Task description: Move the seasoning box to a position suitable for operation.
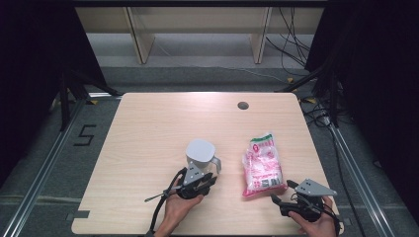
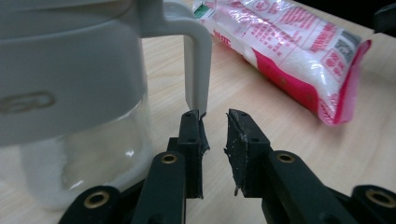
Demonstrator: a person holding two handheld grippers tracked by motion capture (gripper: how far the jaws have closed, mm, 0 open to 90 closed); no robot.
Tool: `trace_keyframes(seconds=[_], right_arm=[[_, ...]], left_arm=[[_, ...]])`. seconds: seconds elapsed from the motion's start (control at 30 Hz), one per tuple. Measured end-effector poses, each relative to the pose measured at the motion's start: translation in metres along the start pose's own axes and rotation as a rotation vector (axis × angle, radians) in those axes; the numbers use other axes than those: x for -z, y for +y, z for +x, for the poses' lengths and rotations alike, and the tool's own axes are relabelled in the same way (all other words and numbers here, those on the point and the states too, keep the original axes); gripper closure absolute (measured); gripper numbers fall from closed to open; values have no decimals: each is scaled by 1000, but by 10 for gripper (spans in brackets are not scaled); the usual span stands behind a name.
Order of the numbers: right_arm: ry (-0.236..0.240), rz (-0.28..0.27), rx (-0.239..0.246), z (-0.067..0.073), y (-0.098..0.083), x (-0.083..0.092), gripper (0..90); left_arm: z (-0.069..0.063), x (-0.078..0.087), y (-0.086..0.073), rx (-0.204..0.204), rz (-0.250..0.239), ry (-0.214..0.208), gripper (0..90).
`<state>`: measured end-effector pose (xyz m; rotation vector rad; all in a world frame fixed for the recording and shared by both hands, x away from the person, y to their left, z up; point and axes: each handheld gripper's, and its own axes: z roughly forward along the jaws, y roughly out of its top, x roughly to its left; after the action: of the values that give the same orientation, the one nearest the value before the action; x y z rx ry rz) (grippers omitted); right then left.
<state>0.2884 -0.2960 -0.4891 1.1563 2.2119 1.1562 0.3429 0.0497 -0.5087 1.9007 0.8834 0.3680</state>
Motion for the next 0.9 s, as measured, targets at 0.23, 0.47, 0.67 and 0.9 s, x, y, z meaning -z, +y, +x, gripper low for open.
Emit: trace_keyframes(seconds=[0.23, 0.47, 0.67, 0.9], right_arm=[[13, 0, -8, -1, -1, 0, 232], [19, 3, -7, 0, -1, -2, 232], [17, 11, -32, 2, -1, -1, 232], [13, 16, -26, 2, -1, 0, 231]], left_arm=[[3, -18, 6, -82, -9, 65, 748], [-4, -30, 7, -17, -22, 113, 736], [-6, -30, 5, -72, -25, 137, 776], [12, -8, -6, -33, -49, 77, 819]])
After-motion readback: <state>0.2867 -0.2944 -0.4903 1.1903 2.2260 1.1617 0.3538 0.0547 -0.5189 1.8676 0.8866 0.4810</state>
